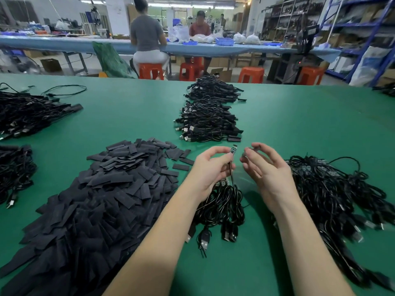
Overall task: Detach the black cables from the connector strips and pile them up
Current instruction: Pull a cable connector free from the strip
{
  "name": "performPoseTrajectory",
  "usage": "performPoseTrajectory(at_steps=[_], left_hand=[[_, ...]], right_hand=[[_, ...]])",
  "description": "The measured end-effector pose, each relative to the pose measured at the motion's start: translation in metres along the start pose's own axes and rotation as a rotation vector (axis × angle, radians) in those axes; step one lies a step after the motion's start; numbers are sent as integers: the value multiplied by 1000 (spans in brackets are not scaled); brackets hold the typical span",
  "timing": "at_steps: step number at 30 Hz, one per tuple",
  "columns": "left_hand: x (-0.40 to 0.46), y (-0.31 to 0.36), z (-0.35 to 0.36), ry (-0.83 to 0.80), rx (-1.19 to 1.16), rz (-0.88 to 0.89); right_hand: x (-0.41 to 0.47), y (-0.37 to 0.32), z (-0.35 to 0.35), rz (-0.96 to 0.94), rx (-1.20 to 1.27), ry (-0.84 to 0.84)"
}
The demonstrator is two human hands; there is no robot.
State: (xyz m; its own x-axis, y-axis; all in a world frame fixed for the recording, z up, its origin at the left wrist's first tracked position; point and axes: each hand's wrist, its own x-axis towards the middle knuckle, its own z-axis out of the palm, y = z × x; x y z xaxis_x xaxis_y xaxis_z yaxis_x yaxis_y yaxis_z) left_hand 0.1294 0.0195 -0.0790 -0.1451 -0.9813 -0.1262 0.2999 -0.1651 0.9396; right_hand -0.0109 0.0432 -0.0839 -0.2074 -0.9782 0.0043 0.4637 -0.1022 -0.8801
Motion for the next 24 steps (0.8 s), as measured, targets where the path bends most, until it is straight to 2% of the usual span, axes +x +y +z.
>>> performPoseTrajectory(at_steps=[14, 24], left_hand=[[2, 18, -21, -140, 41, -56], [-2, 20, -24, -227, -2, -83]], right_hand=[[3, -5, 0, -60, 85, -147], [1, -7, 1, -63, 111, -145]])
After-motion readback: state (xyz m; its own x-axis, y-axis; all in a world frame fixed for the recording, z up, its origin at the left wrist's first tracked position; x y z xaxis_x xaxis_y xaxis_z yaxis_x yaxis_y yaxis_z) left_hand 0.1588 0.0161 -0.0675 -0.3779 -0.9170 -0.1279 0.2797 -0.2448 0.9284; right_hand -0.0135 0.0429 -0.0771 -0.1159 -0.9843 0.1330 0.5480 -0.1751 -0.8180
